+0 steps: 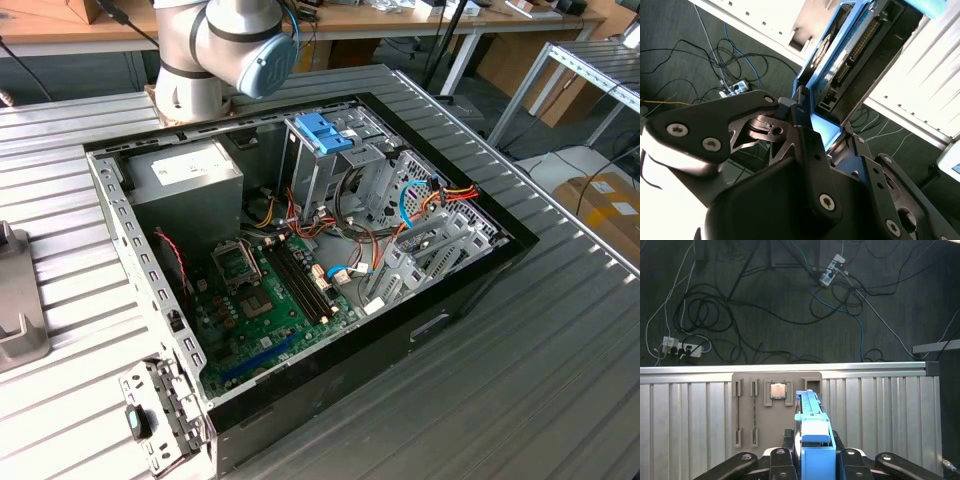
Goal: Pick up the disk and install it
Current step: 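Pick up the disk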
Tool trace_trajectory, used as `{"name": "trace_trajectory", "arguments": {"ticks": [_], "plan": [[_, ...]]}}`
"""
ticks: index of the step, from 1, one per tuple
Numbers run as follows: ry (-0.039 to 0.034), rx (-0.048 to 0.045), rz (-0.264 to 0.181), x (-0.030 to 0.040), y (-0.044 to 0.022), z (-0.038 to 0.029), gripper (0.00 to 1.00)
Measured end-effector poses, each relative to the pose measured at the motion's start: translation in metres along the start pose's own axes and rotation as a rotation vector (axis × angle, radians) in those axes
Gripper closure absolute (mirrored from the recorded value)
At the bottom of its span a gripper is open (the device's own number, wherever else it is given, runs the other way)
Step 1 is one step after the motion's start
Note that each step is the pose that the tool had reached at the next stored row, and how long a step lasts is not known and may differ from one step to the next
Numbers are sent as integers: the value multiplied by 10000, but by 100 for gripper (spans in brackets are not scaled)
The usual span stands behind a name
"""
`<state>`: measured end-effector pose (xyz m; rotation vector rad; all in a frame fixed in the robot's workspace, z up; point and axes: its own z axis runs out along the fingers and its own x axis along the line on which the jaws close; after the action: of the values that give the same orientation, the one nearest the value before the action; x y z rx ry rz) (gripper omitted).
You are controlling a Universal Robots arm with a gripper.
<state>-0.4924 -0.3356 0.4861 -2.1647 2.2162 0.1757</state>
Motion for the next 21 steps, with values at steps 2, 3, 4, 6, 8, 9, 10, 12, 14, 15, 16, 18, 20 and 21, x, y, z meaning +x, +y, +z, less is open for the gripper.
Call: {"name": "trace_trajectory", "arguments": {"ticks": [2, 3, 4, 6, 8, 9, 10, 12, 14, 15, 16, 18, 20, 21], "plan": [[0, 0, 0, 17, 0, -2, 63], [1, -1, 0, 27, -1, -3, 63], [0, -1, -1, 36, -1, -4, 63], [0, -1, 1, 53, -1, -6, 63], [0, -1, 0, 76, -2, -9, 63], [-1, 0, 0, 84, -2, -9, 63], [-1, 0, 0, 98, -2, -11, 63], [-1, -1, 0, 117, -3, -13, 63], [-1, 0, 0, 139, -3, -15, 63], [-2, 0, 0, 147, -3, -16, 63], [-2, 0, 0, 153, -3, -17, 63], [-1, -1, 0, 163, -3, -20, 63], [-2, 0, 1, 165, -3, -20, 63], [-2, 0, 1, 165, -3, -20, 63]]}}
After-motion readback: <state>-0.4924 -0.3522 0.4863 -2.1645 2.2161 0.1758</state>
